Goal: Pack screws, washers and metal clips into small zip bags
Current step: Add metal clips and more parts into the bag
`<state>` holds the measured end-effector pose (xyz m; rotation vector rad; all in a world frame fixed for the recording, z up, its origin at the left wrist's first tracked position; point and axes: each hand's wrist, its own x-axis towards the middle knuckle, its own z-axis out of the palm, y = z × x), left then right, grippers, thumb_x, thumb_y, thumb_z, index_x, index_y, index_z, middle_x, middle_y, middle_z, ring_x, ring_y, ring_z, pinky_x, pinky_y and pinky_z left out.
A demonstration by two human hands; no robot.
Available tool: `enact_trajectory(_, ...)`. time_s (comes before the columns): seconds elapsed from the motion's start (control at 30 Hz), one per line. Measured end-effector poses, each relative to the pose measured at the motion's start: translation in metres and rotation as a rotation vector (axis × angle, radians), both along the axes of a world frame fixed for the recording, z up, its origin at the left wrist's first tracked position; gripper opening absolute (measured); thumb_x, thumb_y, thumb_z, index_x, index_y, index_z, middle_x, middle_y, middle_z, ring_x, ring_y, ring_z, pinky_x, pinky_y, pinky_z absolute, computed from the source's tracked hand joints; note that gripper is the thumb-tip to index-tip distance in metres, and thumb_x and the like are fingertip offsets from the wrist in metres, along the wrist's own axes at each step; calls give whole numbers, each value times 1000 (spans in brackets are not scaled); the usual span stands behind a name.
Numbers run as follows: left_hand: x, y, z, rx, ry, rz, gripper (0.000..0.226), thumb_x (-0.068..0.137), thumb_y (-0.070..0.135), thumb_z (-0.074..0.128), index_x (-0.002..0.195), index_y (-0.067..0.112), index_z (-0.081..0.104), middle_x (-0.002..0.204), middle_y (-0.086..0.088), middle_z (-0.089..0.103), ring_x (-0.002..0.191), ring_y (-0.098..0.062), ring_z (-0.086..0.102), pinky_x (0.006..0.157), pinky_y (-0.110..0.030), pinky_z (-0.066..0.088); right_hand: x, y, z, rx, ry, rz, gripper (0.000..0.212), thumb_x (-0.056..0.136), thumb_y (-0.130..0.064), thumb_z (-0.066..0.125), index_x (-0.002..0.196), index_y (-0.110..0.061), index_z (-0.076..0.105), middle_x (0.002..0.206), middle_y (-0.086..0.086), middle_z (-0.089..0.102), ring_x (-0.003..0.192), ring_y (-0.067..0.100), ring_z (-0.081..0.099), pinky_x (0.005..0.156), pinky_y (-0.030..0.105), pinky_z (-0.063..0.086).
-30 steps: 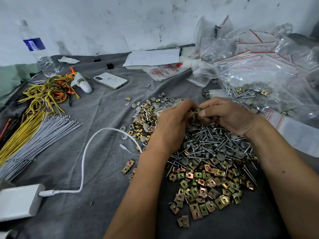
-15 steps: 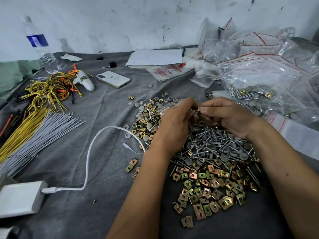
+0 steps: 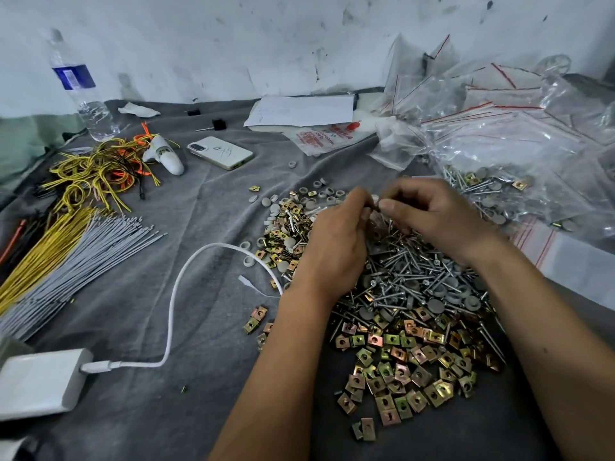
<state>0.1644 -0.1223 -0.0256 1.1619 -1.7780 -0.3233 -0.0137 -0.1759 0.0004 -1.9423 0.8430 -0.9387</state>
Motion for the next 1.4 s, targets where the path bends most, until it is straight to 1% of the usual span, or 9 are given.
enact_trajectory(0.1, -2, -1, -2, -2, -7, 21, 18, 107, 11, 48, 91, 11, 54, 69, 2, 57, 59, -17, 52, 56, -41, 41, 6, 2, 0, -192, 37, -89, 13, 97, -19, 67, 90, -9, 70, 67, -14, 63, 59, 3, 59, 60, 19, 45)
enact_trajectory(0.33, -3, -5, 0, 57, 150, 88, 15, 100, 9, 60, 86, 15, 61, 67, 14, 53, 59, -2, 47, 57, -19, 35, 24, 13, -5, -220, 66, -238, 19, 102, -20, 61, 85, -13, 65, 62, -11, 57, 56, 2, 50, 54, 22, 39)
enact_trajectory(0.47, -4, -5, 1, 82, 209, 103, 13, 99, 11, 60, 88, 7, 66, 67, 8, 57, 59, -6, 48, 58, -24, 38, 36, 19, -7, -233, 31, -355, 20, 102, -20, 61, 82, -22, 62, 65, -10, 58, 58, 3, 52, 56, 26, 43)
enact_trajectory(0.6, -3, -3, 4, 98, 183, 94, 15, 98, 10, 60, 83, 8, 64, 63, 11, 55, 58, -6, 50, 57, -25, 40, 32, 19, -7, -185, 2, -304, 20, 103, -21, 60, 85, -14, 65, 61, -9, 54, 54, 2, 46, 54, 26, 39)
enact_trajectory(0.73, -1, -3, 4, 138, 195, 51, 16, 99, 10, 60, 85, 6, 66, 66, -2, 64, 62, -23, 62, 61, -42, 50, 25, 19, -3, -306, 97, -245, 18, 103, -19, 59, 88, -11, 64, 63, -10, 53, 57, 3, 48, 56, 21, 37)
enact_trajectory(0.97, -6, -4, 2, 107, 214, 146, 18, 97, 6, 63, 79, 8, 64, 62, 12, 53, 56, -5, 46, 55, -19, 33, 43, 21, -6, -331, 104, -470, 22, 101, -20, 61, 88, -5, 67, 75, 4, 67, 70, 22, 61, 66, 44, 50)
enact_trajectory(1.1, -4, -4, 3, 164, 235, 97, 25, 98, 6, 63, 75, 12, 58, 61, 7, 56, 55, -5, 49, 57, -21, 38, 42, 20, -6, -232, 49, -435, 20, 102, -20, 60, 88, -8, 67, 71, -4, 65, 66, 15, 59, 62, 38, 48)
enact_trajectory(1.23, 2, -2, 4, 317, 437, -103, 25, 103, 3, 56, 79, -3, 57, 61, -15, 65, 43, -14, 55, 45, -23, 42, 30, 19, -2, -228, 35, -299, 15, 102, -17, 61, 88, -17, 63, 60, -22, 59, 52, 1, 53, 53, 13, 38)
enact_trajectory(1.4, 2, 0, 3, 329, 522, -92, 28, 104, 5, 56, 77, 3, 59, 56, -8, 63, 40, -13, 55, 43, -18, 38, 33, 20, -2, -270, 66, -286, 16, 103, -18, 59, 88, -16, 61, 57, -11, 52, 52, 4, 48, 52, 22, 37)
